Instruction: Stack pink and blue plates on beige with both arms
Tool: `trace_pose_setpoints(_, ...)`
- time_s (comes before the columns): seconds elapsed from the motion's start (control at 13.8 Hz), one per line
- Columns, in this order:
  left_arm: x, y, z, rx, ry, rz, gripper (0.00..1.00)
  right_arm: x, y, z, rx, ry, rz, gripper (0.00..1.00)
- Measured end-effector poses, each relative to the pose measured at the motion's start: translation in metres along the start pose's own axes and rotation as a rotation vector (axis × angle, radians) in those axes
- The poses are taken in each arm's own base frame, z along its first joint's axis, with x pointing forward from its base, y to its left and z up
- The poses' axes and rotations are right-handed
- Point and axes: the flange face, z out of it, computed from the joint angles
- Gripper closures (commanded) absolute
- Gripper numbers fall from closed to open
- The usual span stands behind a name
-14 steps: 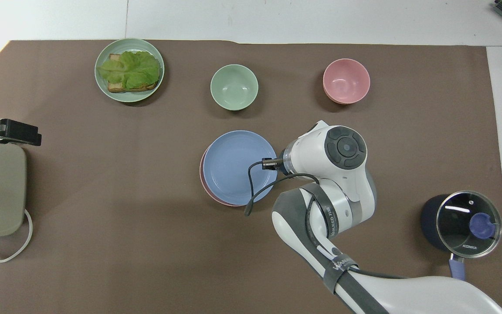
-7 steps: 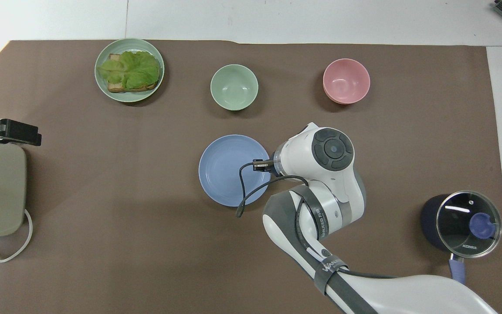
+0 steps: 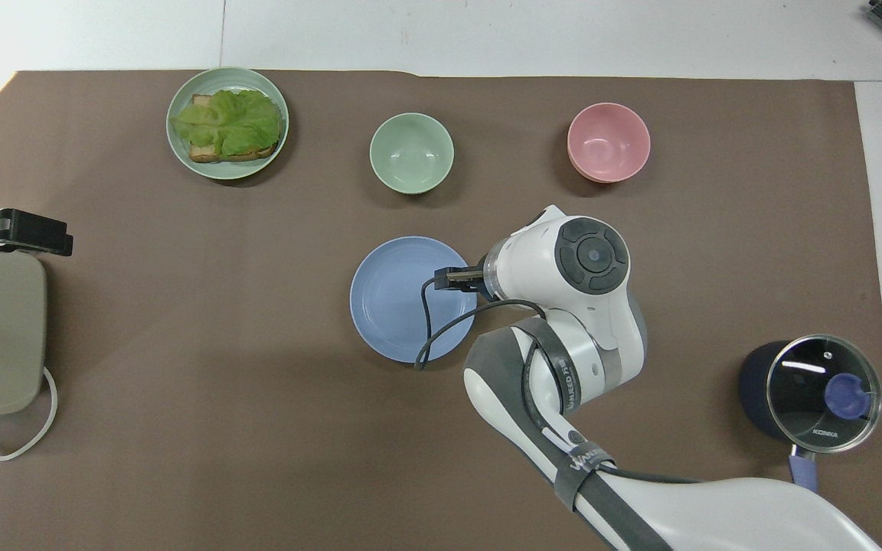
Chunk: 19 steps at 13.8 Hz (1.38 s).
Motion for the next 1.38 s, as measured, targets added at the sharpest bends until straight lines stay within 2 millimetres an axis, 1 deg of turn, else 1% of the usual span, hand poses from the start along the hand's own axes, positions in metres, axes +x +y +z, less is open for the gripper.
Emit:
trace_pose_setpoints(0.14,0.000,0.000,0.000,0.000,0.000,0.000,0.00,0.009,0.000,-0.010,0.009,0.022,0.005,0.00)
trace_pose_setpoints(0.29,0.000,0.000,0.000,0.000,0.000,0.000,0.00,0.027,0.009,-0.030,0.022,0.057,0.028,0.00)
trace_pose_setpoints(0.36,0.000,0.000,0.000,0.000,0.000,0.000,0.00,0.036,0.018,-0.044,0.023,0.067,0.046,0.00)
trace_pose_setpoints(0.51,0.000,0.000,0.000,0.000,0.000,0.000,0.00,0.052,0.042,-0.077,0.021,0.084,0.076,0.00)
trace_pose_setpoints(0.65,0.000,0.000,0.000,0.000,0.000,0.000,0.00,0.060,0.070,-0.109,0.012,0.092,0.065,0.00)
trace_pose_setpoints(0.8,0.000,0.000,0.000,0.000,0.000,0.000,0.00,0.063,0.097,-0.138,0.000,0.094,0.047,0.00)
trace_pose_setpoints(1.01,0.000,0.000,0.000,0.000,0.000,0.000,0.00,0.062,0.143,-0.183,-0.019,0.099,0.029,0.00)
trace_pose_setpoints(1.23,0.000,0.000,0.000,0.000,0.000,0.000,0.00,0.053,0.187,-0.226,-0.043,0.103,0.056,0.00)
trace_pose_setpoints(1.38,0.000,0.000,0.000,0.000,0.000,0.000,0.00,0.043,0.208,-0.250,-0.105,0.093,0.060,0.00)
